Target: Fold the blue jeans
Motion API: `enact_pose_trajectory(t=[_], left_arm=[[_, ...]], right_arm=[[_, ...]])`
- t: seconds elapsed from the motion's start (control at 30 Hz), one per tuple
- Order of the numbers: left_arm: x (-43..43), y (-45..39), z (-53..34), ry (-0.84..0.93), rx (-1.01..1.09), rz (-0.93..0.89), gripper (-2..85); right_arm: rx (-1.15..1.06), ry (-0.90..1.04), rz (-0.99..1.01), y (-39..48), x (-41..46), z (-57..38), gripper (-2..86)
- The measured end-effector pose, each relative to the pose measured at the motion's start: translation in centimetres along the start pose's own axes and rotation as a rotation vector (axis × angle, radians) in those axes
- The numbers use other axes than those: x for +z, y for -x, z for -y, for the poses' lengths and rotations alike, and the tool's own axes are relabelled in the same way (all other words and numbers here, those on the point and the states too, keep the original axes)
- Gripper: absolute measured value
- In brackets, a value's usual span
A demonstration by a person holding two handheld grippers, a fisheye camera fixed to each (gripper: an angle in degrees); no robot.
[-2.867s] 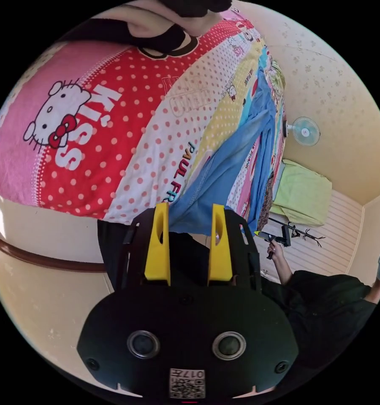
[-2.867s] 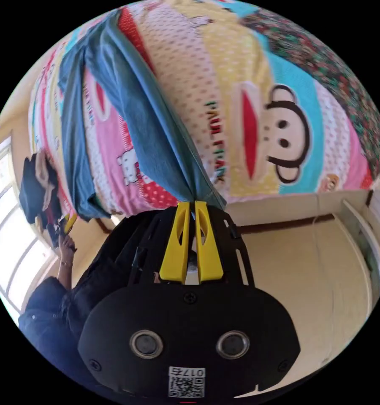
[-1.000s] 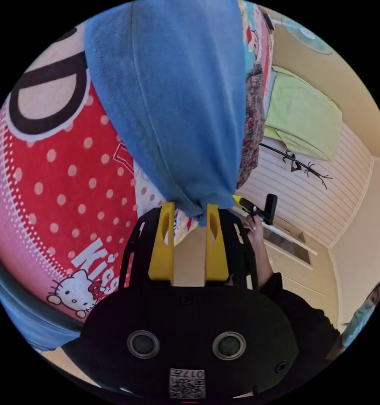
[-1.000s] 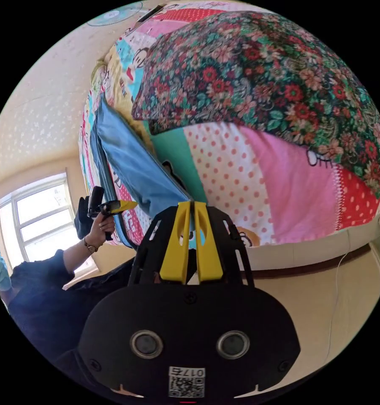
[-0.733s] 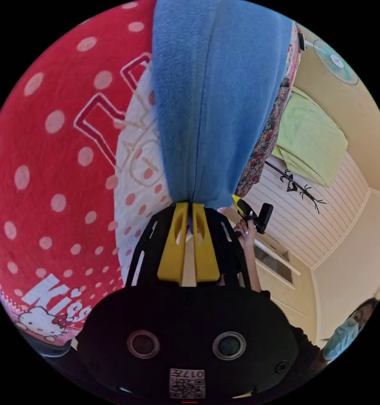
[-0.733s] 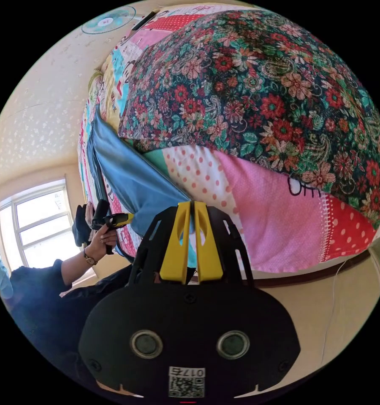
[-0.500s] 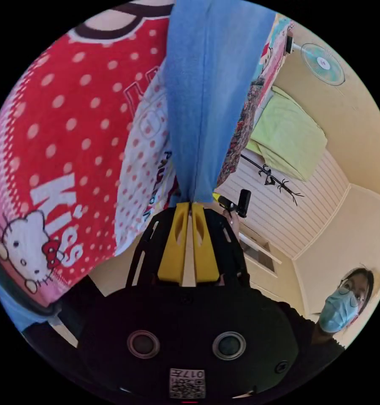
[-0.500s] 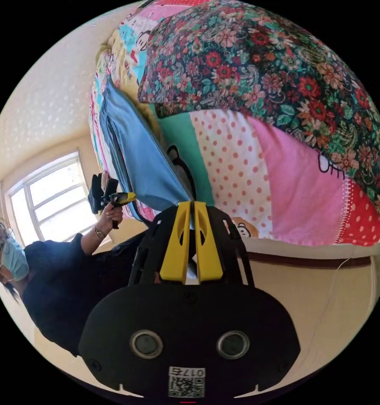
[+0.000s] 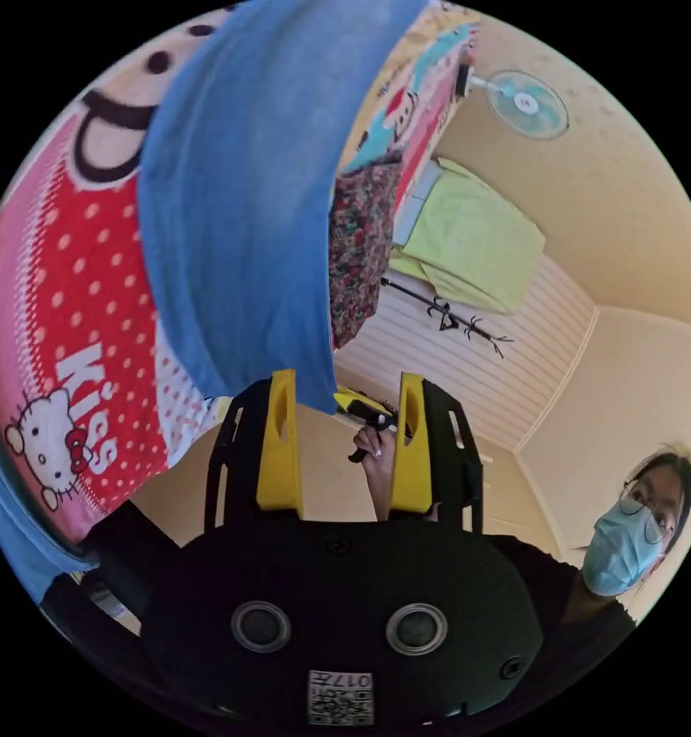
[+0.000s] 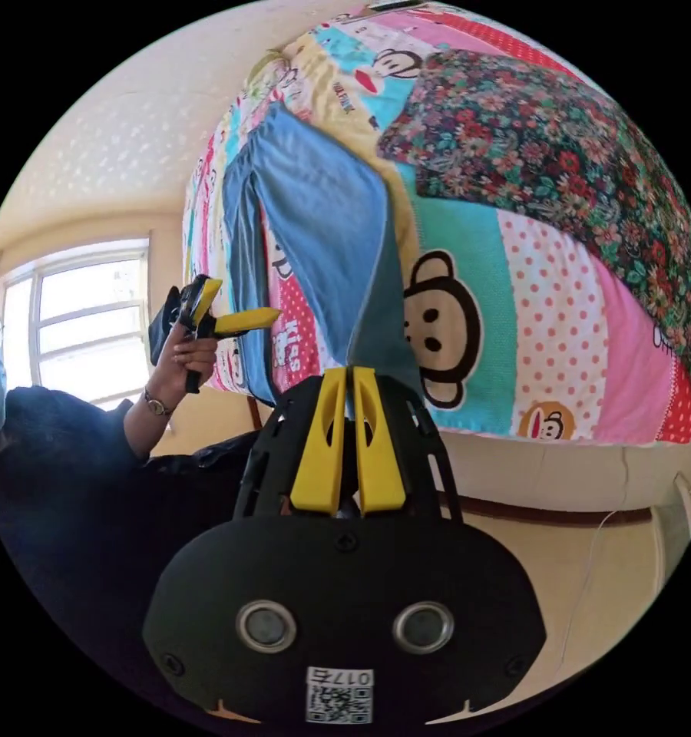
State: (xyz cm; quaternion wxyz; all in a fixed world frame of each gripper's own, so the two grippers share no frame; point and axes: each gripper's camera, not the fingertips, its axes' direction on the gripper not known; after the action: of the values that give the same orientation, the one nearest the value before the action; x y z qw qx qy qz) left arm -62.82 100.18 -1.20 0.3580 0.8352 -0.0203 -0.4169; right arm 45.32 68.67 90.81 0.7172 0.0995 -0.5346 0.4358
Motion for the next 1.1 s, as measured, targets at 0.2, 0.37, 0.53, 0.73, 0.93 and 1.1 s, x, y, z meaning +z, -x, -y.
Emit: enact_pose_trajectory(t=[0.2,0.37,0.53,0.73,0.93,1.1], left_arm=[[3.4,-0.1,-0.1,0.184,0.006,0.011,4.8],[-1.5,2.7,-4.3,0.054,0.013,-0.013,-0.8],[-4.2,6.0,-6.8,-0.033,-0.021,-0.121,-1.0],[-5.7,5.8,-8.6,-0.073,0.030,-0.121,-1.0],[-7.7,3.3,-10.5,-0.138,0.109,-0.154,-1.0],[-10.6,2.4,-11.9,-0.177,0.136,-0.268,-0.9]], right_arm=[[-0.298,0.213,0.012,11.9,5.0,1.0,3.5],[-0.472,0.496,0.343,10.3,6.9,10.2,7.7],[-0.284,0.275,0.296,7.5,8.9,28.3,10.2],[-0.154,-0.033,-0.097,13.5,13.8,47.7,13.1],[-0.028,-0.164,-0.216,15.9,17.4,56.4,9.7],[-0.112,-0.215,-0.297,19.7,19.7,58.5,3.2]])
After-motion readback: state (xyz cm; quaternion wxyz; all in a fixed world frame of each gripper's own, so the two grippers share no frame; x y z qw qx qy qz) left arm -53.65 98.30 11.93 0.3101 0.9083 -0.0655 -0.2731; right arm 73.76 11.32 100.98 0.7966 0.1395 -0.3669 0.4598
